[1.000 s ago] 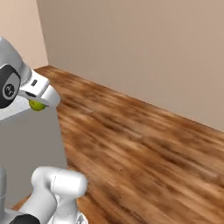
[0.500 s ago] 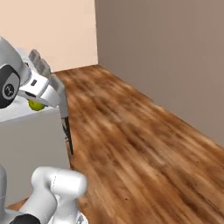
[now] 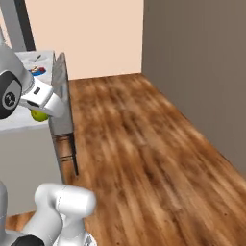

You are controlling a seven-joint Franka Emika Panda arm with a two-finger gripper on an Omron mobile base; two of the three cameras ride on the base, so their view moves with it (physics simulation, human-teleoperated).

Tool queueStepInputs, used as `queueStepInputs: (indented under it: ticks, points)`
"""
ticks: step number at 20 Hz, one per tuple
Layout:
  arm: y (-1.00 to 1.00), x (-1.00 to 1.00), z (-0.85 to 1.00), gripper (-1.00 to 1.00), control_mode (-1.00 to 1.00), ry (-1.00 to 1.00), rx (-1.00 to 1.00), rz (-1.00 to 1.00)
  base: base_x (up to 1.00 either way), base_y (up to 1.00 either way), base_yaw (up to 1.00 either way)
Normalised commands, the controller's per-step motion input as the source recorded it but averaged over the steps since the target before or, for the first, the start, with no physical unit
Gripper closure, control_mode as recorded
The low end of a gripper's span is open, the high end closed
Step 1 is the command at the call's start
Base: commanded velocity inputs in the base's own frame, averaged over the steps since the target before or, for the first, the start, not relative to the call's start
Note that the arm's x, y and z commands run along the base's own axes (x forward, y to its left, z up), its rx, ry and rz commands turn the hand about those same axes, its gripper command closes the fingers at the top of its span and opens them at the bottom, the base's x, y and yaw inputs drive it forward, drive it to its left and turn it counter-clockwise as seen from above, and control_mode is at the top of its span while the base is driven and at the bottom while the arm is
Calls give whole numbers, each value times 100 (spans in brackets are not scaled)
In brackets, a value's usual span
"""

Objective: Pick up the apple and pear from the fridge and place one fruit on each plate on the dining counter.

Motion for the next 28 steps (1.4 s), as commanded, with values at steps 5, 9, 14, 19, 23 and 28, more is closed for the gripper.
queueStepInputs:
  ticks: [5, 9, 14, 19, 23, 28]
  points:
    - [0, 0, 0, 100, 100, 0, 0, 0, 96, -100, 46]
    - [0, 0, 0, 100, 100, 0, 0, 0, 100, -100, 46]
    - [0, 0, 0, 100, 100, 0, 0, 0, 100, -100, 45]
    - [0, 0, 0, 100, 100, 0, 0, 0, 86, -100, 38]
    - [0, 0, 0, 100, 100, 0, 0, 0, 88, -100, 37]
    - [0, 0, 0, 100, 100, 0, 0, 0, 82, -100, 34]
